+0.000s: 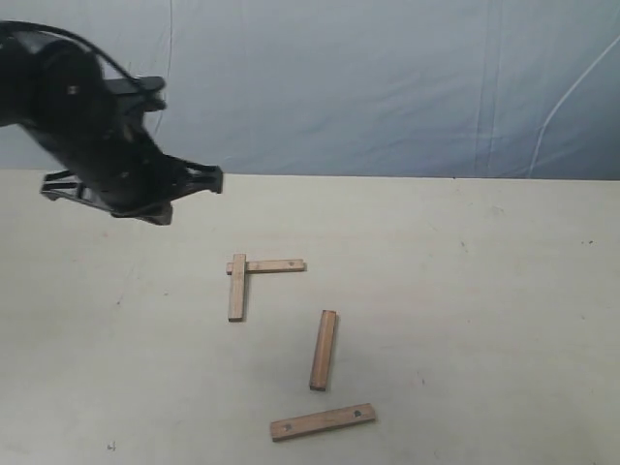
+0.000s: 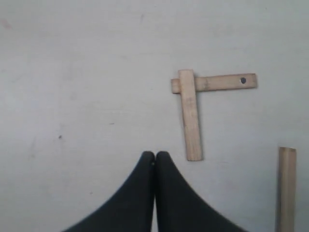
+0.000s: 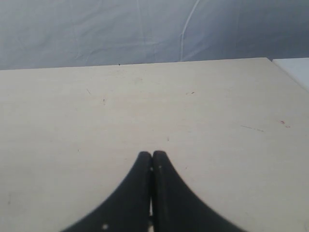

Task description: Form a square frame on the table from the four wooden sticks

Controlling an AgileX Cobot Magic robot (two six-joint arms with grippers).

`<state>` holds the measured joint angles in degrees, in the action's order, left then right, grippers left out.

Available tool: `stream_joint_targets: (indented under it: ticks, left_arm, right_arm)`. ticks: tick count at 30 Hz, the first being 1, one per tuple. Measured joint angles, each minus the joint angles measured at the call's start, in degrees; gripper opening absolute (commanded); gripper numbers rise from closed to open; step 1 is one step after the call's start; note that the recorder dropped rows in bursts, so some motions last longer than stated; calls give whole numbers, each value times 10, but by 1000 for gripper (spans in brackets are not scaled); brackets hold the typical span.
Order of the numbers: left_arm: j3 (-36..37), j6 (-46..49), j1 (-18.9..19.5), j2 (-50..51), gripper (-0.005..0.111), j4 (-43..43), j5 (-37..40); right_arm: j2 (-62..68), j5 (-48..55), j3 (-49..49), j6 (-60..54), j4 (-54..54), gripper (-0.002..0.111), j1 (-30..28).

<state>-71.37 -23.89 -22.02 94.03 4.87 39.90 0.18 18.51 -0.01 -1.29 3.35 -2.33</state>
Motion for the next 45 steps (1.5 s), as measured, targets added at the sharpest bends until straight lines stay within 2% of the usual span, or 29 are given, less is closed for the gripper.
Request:
stream_joint_targets:
  ticks: [5, 9, 14, 20, 23, 25, 29, 35, 40, 45]
  left_arm:
    - [182, -4, 33, -160, 0, -4, -131]
    - [322, -22, 36, -307, 0, -15, -244]
    - [471, -27, 37, -479, 0, -31, -337]
    - [618, -28, 37, -686, 0, -34, -436]
    - [681, -28, 37, -768, 0, -35, -490]
    - [706, -26, 37, -817, 0, -35, -508]
    - [711, -9, 37, -884, 0, -35, -501]
    - [711, 20, 49, -921, 0, -60, -492]
    - [711, 90, 111, -923, 0, -142, -463]
    - [711, 116, 168, -923, 0, -166, -427]
  right_arm:
    - [0, -17, 0, 0, 0, -1, 0]
    - [0, -68, 0, 0, 0, -1, 0]
    - [0, -149, 0, 0, 8, -1, 0]
    - [0, -272, 0, 2, 121, -1, 0]
    - [0, -351, 0, 49, 175, -1, 0]
    - [0, -385, 0, 115, 187, -1, 0]
    - [5, -448, 0, 210, 162, -1, 0]
    - [108, -512, -40, 239, 84, -1, 0]
    - [254, -602, -98, 254, 36, -1, 0]
    - [424, -621, -195, 315, -51, -1, 0]
